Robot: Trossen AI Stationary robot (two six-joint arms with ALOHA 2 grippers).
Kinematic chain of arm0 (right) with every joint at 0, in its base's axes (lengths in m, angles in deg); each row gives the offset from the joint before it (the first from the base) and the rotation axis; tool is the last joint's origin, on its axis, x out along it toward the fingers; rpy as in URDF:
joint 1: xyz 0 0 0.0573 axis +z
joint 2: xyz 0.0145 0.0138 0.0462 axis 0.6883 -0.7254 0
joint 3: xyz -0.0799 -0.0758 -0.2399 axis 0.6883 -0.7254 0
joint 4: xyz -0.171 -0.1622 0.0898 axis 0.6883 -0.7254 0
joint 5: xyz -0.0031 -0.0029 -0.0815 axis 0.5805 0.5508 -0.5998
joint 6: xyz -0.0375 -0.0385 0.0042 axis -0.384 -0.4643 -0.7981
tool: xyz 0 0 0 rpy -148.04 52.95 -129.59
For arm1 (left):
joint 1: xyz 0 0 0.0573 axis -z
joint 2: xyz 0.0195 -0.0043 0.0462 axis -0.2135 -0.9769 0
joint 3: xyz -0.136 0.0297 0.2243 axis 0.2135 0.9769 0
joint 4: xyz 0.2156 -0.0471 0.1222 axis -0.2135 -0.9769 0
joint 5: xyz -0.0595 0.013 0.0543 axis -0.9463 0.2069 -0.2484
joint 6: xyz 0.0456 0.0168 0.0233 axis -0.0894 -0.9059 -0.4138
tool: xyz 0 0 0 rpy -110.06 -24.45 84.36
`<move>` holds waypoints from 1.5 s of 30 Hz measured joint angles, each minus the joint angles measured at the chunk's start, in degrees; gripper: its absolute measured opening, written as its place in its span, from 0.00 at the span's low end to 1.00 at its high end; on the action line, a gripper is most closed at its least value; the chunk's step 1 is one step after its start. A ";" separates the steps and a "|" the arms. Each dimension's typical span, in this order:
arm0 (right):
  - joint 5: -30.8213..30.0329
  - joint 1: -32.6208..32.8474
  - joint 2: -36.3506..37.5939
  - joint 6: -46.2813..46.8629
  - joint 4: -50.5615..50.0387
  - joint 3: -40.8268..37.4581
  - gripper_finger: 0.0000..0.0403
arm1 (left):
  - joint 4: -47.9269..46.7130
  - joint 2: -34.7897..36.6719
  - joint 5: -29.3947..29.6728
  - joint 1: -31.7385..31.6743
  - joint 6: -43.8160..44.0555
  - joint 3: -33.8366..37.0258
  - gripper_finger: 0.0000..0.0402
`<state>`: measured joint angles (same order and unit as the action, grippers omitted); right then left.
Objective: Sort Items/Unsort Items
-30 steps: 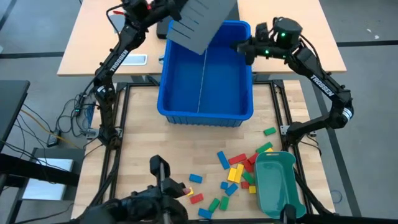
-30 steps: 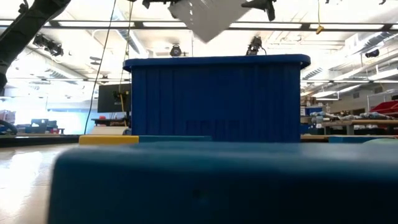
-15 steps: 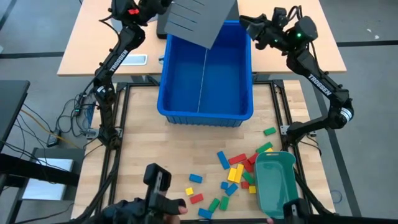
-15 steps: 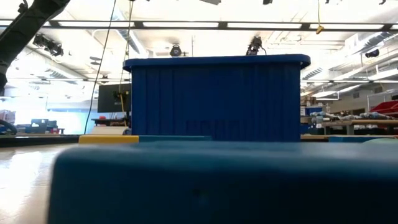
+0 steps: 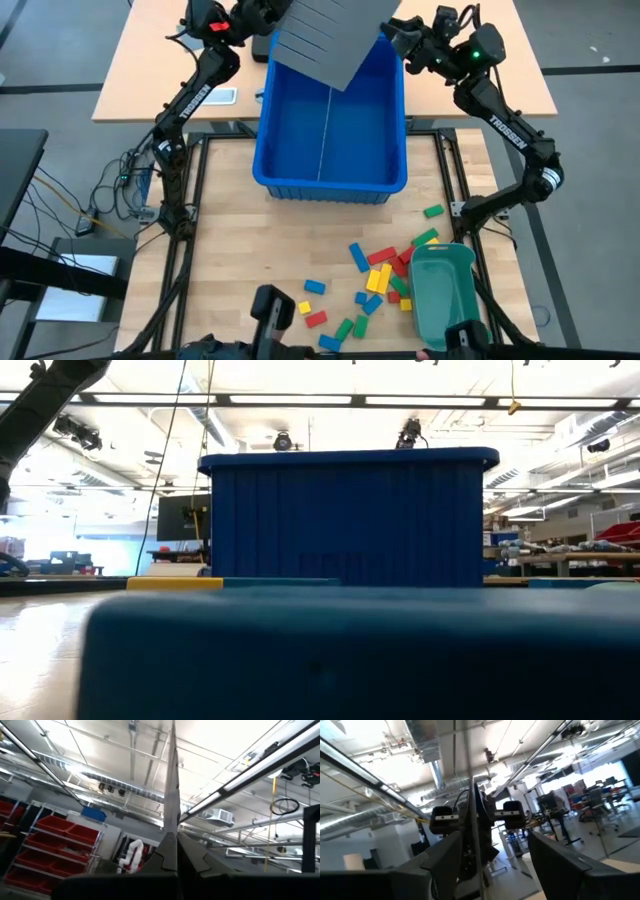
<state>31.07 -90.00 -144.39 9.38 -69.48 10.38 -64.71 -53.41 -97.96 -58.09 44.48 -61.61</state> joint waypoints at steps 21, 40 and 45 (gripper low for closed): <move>3.18 4.80 -7.13 -6.09 -0.12 8.64 0.06 | 1.36 -0.02 -0.69 1.31 -1.85 0.00 0.00; 1.00 1.01 -6.54 -7.57 -6.43 9.67 0.01 | -12.35 -0.02 -3.02 -3.41 -3.87 0.00 0.16; 0.99 0.17 -6.55 -15.55 -20.04 17.69 0.00 | -13.19 -0.02 -2.85 -5.66 -7.39 0.00 0.19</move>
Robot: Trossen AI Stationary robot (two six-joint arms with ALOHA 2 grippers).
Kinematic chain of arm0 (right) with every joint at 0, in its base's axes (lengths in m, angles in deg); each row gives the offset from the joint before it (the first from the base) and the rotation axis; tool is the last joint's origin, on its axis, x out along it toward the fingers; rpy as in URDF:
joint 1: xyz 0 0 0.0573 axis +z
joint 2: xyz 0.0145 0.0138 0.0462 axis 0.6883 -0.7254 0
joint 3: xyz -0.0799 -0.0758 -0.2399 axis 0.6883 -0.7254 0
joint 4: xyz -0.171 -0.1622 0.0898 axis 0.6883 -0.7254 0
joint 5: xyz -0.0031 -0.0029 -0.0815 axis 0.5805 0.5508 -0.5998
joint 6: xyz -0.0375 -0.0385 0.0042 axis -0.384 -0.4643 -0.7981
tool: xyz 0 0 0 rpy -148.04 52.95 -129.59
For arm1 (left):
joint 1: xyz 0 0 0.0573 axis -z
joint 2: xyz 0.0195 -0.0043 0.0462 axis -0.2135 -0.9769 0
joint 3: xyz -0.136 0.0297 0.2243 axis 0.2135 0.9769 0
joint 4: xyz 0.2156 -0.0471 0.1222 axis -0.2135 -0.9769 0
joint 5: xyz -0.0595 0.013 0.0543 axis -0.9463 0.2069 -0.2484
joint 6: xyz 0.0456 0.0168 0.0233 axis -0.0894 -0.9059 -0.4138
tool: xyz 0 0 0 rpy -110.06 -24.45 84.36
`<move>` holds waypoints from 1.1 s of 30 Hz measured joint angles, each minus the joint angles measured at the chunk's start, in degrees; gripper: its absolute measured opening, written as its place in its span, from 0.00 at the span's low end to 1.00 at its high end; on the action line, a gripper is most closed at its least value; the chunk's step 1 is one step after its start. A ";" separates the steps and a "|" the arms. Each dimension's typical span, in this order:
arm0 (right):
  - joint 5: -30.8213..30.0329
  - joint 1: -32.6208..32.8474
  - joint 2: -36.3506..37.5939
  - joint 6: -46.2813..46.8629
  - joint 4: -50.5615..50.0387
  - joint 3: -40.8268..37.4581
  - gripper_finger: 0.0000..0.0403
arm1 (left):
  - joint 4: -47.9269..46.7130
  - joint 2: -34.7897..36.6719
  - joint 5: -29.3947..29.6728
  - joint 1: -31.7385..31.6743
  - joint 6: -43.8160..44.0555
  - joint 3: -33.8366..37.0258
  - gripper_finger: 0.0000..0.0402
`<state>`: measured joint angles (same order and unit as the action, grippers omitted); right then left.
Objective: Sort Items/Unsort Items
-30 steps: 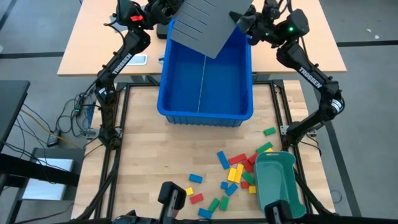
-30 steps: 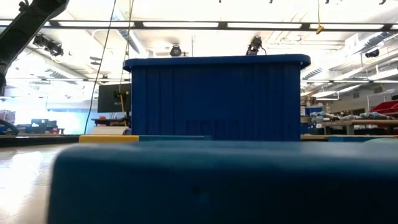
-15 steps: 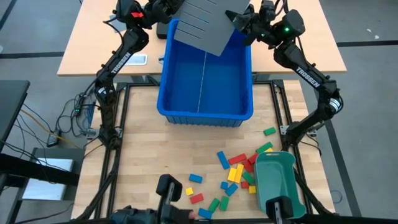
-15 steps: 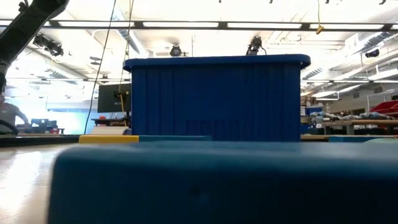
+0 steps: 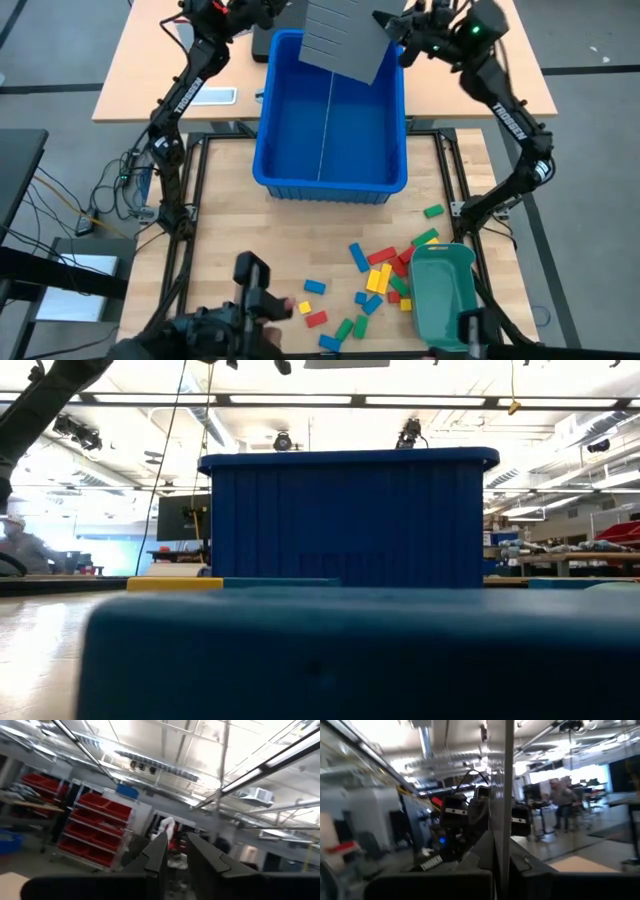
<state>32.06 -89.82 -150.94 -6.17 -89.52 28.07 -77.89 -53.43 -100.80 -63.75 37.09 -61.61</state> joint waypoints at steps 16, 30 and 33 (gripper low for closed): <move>4.89 -6.71 -1.58 -7.13 -31.55 18.34 0.00 | -29.25 4.48 1.85 -3.78 -29.90 0.00 0.22; 7.04 -5.71 -9.19 -16.15 -54.03 26.89 0.00 | -56.99 8.32 9.65 -3.72 -48.49 0.00 0.22; 4.83 -5.46 -9.21 -19.84 -59.57 26.84 0.00 | -62.59 8.60 13.20 -3.70 -53.06 0.00 0.22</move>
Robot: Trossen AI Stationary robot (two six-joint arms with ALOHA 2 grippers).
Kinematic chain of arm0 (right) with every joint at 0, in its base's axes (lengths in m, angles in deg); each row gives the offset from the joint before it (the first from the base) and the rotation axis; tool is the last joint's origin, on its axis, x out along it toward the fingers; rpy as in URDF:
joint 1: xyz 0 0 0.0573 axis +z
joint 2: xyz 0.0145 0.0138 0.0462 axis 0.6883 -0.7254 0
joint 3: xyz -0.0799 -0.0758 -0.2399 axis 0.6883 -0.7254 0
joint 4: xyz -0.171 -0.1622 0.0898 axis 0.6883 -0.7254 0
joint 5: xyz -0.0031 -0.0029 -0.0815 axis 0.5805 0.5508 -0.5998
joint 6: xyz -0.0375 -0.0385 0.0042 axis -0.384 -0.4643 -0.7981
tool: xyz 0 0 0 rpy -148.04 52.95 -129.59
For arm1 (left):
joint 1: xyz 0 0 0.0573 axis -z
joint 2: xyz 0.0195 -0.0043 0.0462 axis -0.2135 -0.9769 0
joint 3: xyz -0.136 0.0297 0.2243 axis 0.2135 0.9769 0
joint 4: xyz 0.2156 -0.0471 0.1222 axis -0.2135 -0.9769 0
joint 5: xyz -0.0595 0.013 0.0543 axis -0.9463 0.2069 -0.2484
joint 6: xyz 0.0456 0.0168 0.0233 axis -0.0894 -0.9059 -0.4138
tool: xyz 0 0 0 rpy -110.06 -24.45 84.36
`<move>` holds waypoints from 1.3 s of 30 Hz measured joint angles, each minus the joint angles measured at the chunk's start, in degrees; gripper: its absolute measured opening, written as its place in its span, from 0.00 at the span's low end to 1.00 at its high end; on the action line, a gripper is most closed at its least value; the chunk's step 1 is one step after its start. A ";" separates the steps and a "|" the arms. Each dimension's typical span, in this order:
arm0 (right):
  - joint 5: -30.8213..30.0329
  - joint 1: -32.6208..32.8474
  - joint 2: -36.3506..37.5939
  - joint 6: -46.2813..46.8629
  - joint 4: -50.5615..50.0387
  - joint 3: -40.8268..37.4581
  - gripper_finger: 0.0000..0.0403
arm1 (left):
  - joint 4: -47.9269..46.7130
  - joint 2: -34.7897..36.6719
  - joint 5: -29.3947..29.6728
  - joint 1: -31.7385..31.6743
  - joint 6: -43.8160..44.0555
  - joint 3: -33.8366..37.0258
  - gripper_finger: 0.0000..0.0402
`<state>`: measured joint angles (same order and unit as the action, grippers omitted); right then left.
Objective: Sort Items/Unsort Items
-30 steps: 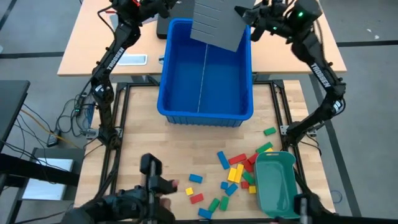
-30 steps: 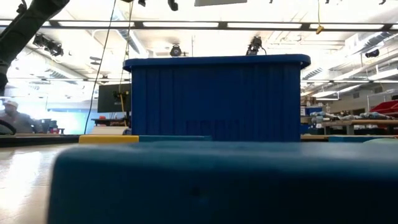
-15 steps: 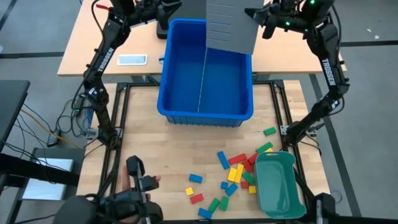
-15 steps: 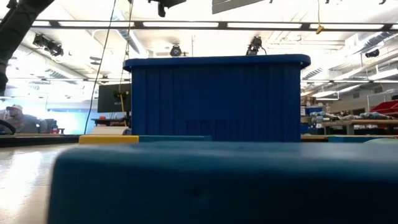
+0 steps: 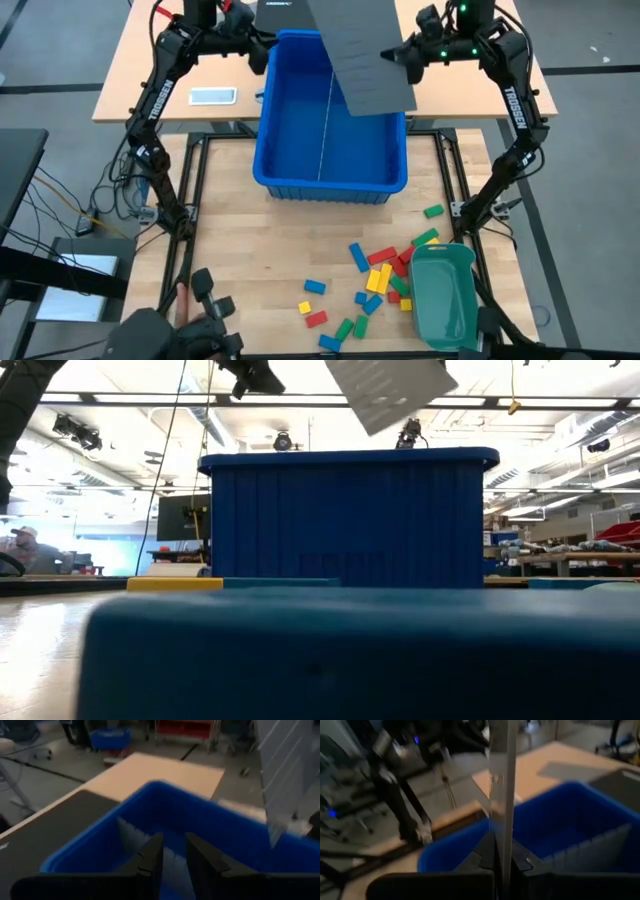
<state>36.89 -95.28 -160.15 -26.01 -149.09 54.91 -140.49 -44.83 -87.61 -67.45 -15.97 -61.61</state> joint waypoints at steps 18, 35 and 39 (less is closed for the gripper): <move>-4.90 8.73 -0.72 -17.35 -23.31 -0.04 0.00 | 0.56 7.02 -13.19 0.38 10.08 0.00 0.39; -6.36 13.90 -0.94 -18.20 -23.71 -0.04 0.00 | 7.29 7.86 -27.89 2.42 22.91 0.00 0.55; -6.36 14.50 -0.94 -18.20 -23.73 -0.04 0.00 | 7.31 7.08 -28.34 4.70 22.92 0.00 0.55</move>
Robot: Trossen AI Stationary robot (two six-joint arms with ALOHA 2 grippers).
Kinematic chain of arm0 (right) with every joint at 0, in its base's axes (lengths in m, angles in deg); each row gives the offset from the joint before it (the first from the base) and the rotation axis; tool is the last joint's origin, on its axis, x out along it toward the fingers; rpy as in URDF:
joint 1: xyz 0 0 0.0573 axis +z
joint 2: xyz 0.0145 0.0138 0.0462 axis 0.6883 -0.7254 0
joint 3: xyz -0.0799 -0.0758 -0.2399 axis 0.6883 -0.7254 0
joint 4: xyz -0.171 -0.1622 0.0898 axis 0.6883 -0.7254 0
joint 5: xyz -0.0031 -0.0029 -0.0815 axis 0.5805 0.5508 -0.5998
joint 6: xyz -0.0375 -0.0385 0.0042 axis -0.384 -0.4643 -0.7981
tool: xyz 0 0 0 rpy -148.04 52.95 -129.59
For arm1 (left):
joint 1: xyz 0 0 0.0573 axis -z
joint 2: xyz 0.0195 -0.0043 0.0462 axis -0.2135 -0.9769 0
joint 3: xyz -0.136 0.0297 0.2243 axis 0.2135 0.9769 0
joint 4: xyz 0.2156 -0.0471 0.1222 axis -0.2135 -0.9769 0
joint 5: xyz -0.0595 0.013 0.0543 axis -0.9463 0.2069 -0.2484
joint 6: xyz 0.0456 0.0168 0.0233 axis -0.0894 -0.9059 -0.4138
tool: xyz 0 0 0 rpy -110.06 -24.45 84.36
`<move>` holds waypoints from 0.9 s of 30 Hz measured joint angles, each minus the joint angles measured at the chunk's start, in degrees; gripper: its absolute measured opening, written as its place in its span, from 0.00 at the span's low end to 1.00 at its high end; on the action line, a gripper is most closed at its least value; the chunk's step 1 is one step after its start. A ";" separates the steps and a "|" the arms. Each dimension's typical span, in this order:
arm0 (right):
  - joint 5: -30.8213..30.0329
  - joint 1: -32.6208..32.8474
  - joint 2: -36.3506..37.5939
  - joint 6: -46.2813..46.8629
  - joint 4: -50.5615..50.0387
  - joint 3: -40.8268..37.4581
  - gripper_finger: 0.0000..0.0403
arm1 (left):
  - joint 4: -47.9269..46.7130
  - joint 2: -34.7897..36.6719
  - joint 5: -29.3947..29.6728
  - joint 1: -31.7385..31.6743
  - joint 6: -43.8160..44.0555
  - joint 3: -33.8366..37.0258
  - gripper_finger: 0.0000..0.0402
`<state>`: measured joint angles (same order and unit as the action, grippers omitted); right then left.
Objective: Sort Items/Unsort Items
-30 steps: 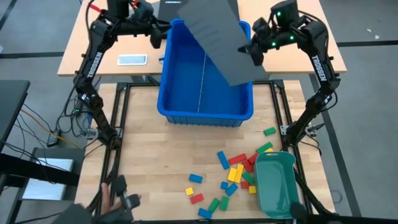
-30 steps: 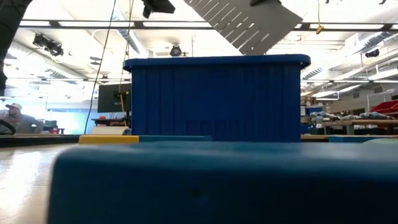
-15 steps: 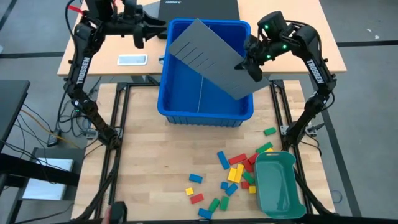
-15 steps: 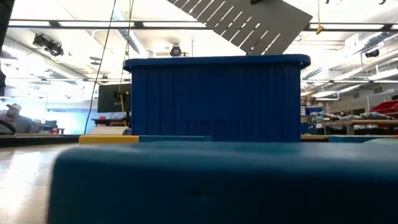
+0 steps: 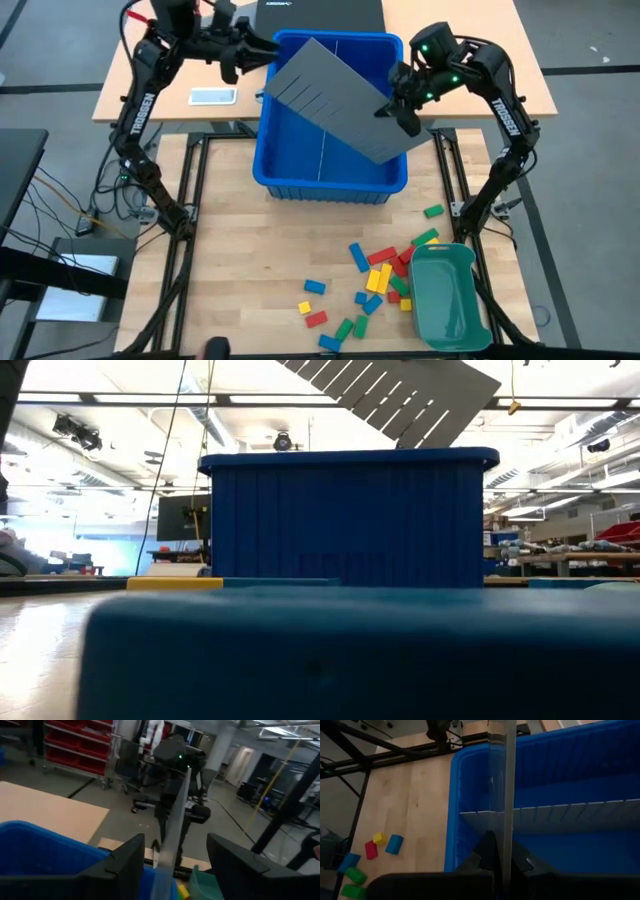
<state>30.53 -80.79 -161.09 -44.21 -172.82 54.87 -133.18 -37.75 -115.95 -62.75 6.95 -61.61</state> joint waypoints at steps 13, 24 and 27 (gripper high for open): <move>-1.13 1.63 0.00 0.09 -0.91 0.00 0.00 | -0.13 -3.26 0.64 4.94 -2.01 0.00 0.55; -1.51 1.61 0.00 0.02 -1.29 -0.02 0.01 | -0.79 -6.39 2.69 12.33 -15.01 0.00 0.37; -1.20 1.61 0.00 -0.05 -0.76 -0.01 0.01 | -0.61 -6.54 5.15 13.80 -19.53 0.00 0.20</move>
<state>29.33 -79.18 -161.09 -44.27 -173.57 54.86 -133.79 -44.29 -110.80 -48.95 -12.58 -61.61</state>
